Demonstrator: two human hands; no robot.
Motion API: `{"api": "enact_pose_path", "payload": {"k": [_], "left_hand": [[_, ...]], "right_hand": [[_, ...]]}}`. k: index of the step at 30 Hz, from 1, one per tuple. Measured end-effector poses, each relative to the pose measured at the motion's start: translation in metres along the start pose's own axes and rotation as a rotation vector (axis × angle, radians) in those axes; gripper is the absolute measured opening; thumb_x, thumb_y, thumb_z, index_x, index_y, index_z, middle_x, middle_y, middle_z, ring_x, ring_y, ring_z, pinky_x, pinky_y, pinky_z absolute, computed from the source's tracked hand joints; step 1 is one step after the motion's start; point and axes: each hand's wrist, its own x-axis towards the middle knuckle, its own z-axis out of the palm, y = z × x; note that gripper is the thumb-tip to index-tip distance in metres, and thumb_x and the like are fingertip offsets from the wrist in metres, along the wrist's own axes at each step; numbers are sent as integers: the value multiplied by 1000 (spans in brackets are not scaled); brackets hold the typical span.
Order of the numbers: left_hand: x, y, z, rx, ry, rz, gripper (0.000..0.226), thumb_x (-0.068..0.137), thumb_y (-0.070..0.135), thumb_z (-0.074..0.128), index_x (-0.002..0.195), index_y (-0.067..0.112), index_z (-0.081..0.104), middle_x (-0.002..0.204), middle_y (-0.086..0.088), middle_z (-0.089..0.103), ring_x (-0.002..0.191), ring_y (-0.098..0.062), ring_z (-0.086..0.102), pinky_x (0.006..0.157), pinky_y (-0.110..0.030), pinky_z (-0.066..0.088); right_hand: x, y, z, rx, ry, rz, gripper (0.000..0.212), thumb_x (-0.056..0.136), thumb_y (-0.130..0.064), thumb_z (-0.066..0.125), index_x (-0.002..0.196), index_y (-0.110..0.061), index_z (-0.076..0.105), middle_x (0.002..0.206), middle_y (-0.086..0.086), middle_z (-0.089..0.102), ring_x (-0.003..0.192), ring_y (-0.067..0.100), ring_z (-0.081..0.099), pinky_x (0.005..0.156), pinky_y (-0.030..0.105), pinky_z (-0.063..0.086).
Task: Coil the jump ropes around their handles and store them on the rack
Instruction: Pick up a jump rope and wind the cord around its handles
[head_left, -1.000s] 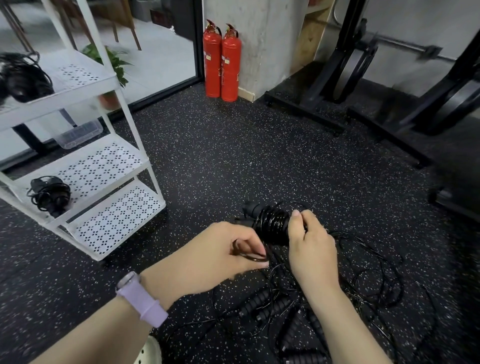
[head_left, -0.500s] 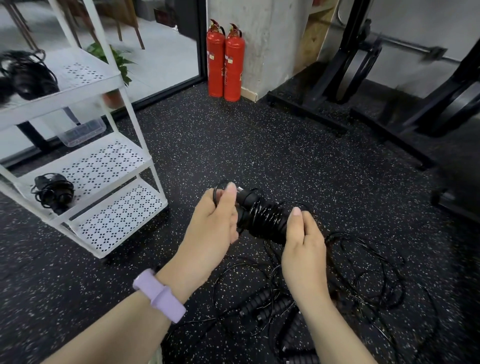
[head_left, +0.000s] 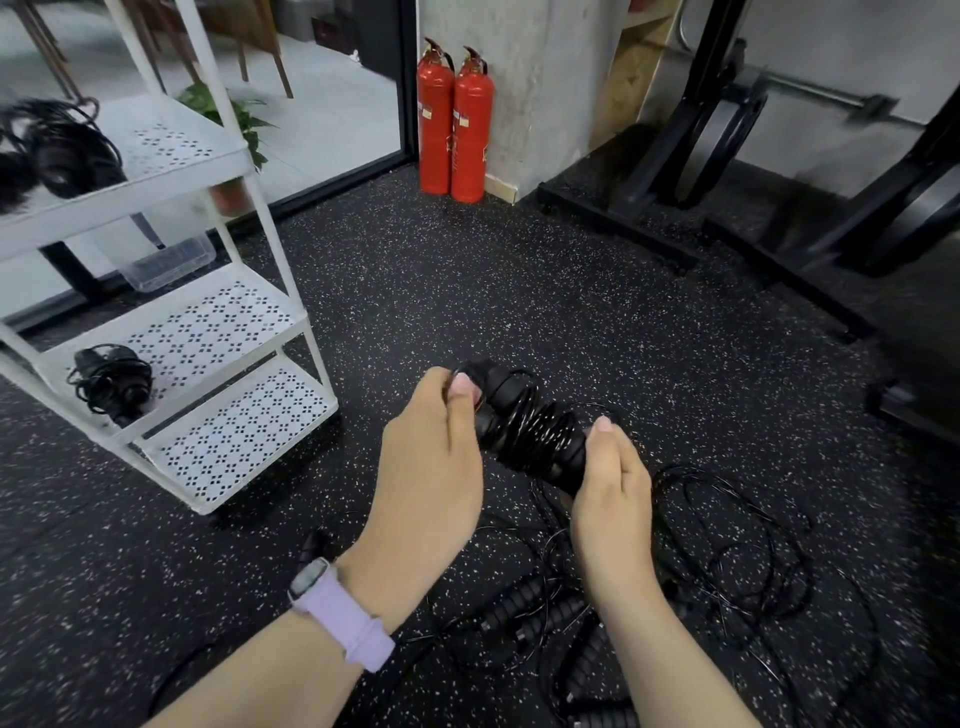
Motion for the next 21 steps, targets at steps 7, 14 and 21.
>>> {"api": "enact_pose_path", "payload": {"k": [7, 14, 21], "left_hand": [[-4, 1, -1, 12, -23, 42, 62, 105, 58, 14, 90, 27, 66, 83, 12, 70, 84, -2, 65, 83, -28, 54], [-3, -2, -3, 168, 28, 121, 23, 107, 35, 39, 90, 28, 52, 61, 10, 52, 53, -4, 47, 51, -18, 39], [1, -4, -5, 318, 169, 280, 18, 102, 24, 57, 108, 23, 75, 76, 16, 51, 76, -4, 53, 66, -16, 41]], "right_hand": [[3, -2, 1, 102, 8, -40, 32, 100, -45, 39, 71, -35, 48, 81, -18, 51, 85, 8, 48, 84, 41, 40], [1, -5, 0, 115, 10, 37, 54, 91, -56, 42, 140, -38, 57, 112, -41, 51, 125, -7, 51, 121, 40, 36], [1, -7, -2, 64, -25, 35, 47, 104, -52, 40, 137, -24, 60, 142, -15, 55, 130, 1, 49, 114, 24, 32]]}}
